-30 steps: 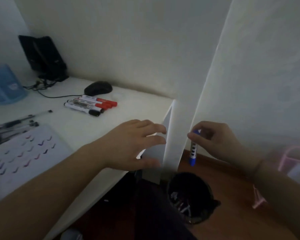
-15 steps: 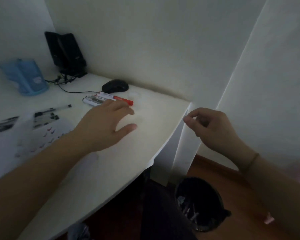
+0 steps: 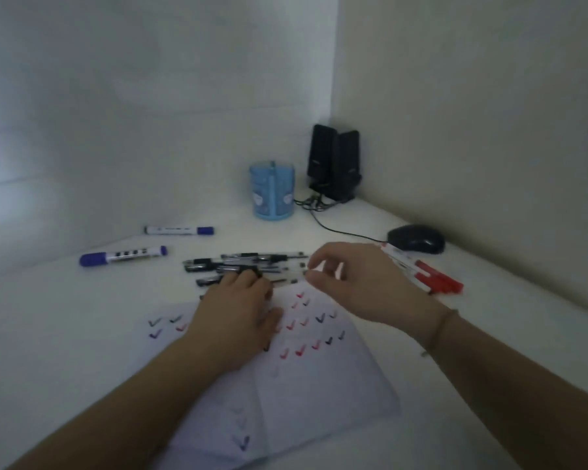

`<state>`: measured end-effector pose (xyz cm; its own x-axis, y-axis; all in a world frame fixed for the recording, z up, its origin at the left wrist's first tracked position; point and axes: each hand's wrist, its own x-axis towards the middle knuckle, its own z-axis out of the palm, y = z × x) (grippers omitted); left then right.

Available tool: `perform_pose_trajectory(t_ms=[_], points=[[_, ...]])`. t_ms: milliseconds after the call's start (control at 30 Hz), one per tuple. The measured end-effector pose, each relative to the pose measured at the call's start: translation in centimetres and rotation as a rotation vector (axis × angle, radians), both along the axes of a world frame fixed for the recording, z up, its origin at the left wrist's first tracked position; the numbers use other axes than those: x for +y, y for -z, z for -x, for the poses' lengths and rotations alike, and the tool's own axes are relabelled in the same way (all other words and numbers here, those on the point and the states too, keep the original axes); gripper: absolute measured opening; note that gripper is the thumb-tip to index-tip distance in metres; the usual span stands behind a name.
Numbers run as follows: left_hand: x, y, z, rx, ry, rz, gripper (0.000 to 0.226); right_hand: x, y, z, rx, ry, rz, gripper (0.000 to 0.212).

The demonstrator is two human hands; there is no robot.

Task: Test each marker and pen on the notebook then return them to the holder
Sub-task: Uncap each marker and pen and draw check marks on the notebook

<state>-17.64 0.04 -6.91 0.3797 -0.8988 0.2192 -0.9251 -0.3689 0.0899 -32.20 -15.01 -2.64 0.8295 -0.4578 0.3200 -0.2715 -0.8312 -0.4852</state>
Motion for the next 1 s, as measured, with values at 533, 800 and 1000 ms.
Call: perform_pose_trajectory(t_ms=[533,800,1000], points=[[1.3,-1.4,-5.9,0.342,0.291,-0.062,0.043,-0.7,5.5,-28.1,0.234,0.042,0.298,0.041],[2.2,-1.2,-6.9,0.232,0.178,0.151,0.016,-1.5,2.6,-22.7,0.013,0.016,0.044,0.019],[2.1,-1.1,-5.5,0.134,0.055,0.181,0.023,0.3,-0.8,-8.1,-0.201,0.064,-0.491,0.004]])
